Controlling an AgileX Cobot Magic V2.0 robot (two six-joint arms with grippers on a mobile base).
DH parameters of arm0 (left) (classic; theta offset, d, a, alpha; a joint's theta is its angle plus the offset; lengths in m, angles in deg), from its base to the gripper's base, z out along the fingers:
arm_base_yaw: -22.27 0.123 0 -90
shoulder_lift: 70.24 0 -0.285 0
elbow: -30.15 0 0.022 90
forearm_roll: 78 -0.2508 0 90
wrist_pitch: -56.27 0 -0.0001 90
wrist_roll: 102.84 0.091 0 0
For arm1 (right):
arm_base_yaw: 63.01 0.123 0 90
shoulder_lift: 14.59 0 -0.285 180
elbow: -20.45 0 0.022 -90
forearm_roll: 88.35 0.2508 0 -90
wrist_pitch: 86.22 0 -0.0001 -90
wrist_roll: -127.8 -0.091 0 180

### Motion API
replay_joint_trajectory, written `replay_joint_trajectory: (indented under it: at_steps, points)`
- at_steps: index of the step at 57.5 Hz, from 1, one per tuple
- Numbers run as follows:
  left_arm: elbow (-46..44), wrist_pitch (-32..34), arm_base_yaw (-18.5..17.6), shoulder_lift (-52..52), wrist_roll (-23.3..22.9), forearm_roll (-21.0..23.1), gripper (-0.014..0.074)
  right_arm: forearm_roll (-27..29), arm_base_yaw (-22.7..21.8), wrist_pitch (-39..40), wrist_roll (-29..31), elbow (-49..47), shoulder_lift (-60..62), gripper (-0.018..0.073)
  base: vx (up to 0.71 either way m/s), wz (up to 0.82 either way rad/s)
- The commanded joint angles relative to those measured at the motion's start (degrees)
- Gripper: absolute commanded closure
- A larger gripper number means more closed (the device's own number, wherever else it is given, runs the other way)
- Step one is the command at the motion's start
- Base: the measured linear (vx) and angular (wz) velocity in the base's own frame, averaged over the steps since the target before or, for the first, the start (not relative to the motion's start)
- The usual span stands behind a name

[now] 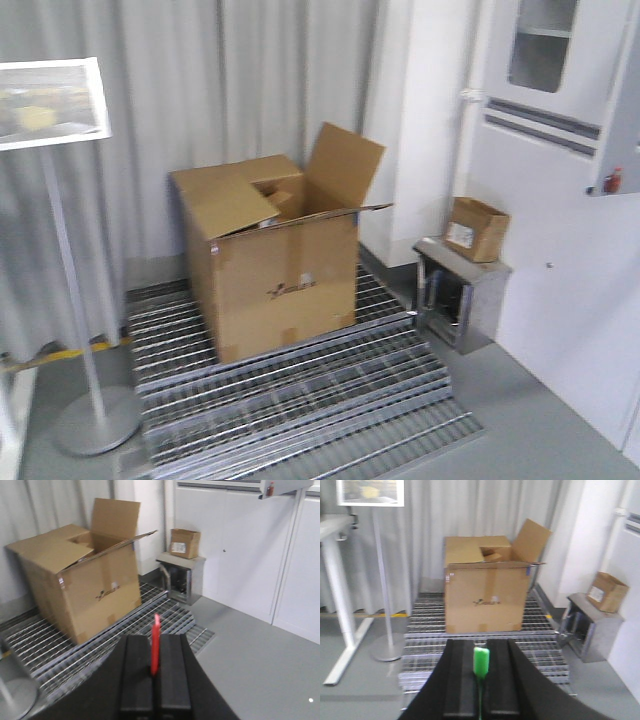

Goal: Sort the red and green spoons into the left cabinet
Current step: 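Drive the base to the open white cabinet with the blue tray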

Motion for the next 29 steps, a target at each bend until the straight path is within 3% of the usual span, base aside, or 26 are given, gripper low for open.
replay_joint_trajectory:
  at_steps: [1, 29]
  points:
    - [-1.6, 3.6, -0.3, 0.1, -0.5, 1.5, 0.0597, 0.7, -0.3, 4.3, 0.0, -1.6, -0.5, 0.0562, 0.55, -0.52]
    - [-1.6, 3.6, -0.3, 0.1, -0.5, 1.5, 0.0597, 0.7, -0.3, 4.3, 0.0, -1.6, -0.5, 0.0562, 0.53, -0.65]
